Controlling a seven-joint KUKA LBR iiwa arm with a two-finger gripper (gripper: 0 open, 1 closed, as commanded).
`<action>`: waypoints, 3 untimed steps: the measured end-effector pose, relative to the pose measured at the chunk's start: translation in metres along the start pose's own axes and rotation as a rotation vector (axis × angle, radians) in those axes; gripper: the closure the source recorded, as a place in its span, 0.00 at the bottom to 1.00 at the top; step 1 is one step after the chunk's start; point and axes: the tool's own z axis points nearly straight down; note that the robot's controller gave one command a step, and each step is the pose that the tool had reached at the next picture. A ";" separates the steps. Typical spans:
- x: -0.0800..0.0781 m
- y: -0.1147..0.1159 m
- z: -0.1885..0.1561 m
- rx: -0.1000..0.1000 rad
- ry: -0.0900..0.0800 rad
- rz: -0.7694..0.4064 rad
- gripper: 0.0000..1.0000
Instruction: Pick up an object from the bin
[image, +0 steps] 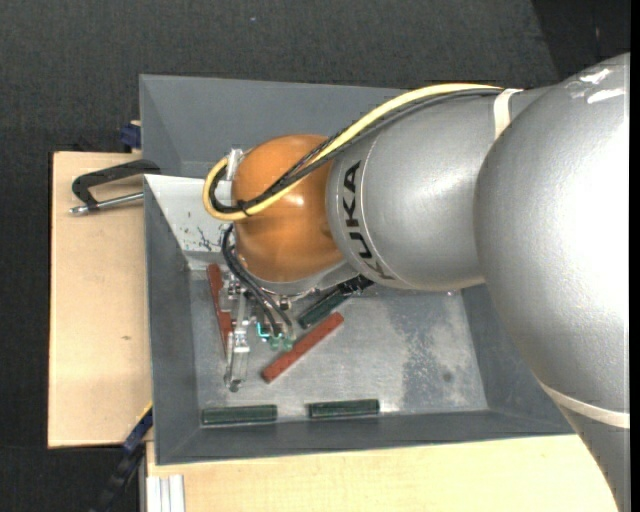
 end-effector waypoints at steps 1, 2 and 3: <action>-0.002 -0.001 -0.004 -0.002 -0.008 0.003 0.00; -0.008 -0.049 0.005 -0.002 -0.008 -0.006 0.00; -0.003 -0.078 0.020 0.001 -0.008 0.021 0.00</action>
Offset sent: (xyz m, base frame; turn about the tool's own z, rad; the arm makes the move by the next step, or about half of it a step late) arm 0.0106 -0.0694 -0.0100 -0.0013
